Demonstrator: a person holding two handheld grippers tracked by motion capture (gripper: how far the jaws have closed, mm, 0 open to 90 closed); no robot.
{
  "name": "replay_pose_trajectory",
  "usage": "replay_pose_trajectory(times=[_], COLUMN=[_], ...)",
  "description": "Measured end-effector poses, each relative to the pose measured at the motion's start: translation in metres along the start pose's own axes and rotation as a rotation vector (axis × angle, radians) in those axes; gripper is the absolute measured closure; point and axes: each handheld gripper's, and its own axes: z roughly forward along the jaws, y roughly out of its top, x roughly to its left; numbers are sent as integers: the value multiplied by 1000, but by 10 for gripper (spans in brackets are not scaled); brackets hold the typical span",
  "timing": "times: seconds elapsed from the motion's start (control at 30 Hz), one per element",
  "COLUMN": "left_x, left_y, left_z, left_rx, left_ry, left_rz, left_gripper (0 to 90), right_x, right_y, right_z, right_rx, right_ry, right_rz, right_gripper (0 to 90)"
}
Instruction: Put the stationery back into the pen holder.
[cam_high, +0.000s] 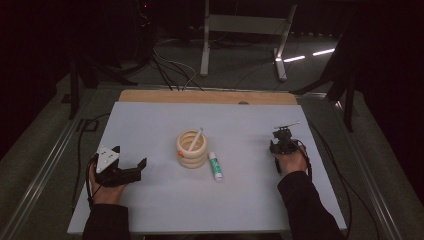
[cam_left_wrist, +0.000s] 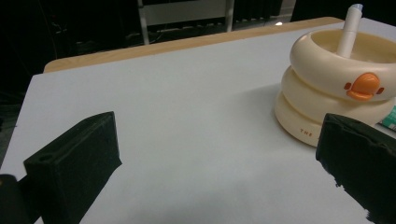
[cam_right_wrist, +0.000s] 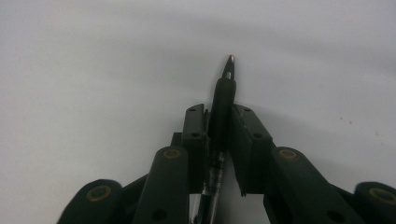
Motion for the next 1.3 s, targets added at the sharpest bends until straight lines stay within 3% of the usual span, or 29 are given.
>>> replay_pose_trajectory(times=[0.23,0.5,0.93,1.3], left_x=[0,0,0,1], left_y=[0,0,1,1], left_z=[0,0,1,1], left_rx=[-1,2,17,14], left_ry=[-1,-1,-21,-33], left_rz=[-2,-2,14,14], left_gripper=[1,0,1,2], right_x=[2,1,13,34], right_y=[0,-2,2,9], right_z=[-2,-6,-27,-50], right_rx=[28,8,-115,-236], right_ry=[-2,58,107,145], right_rz=[-26,-10,-34,-82], right_gripper=[799,804,804,804])
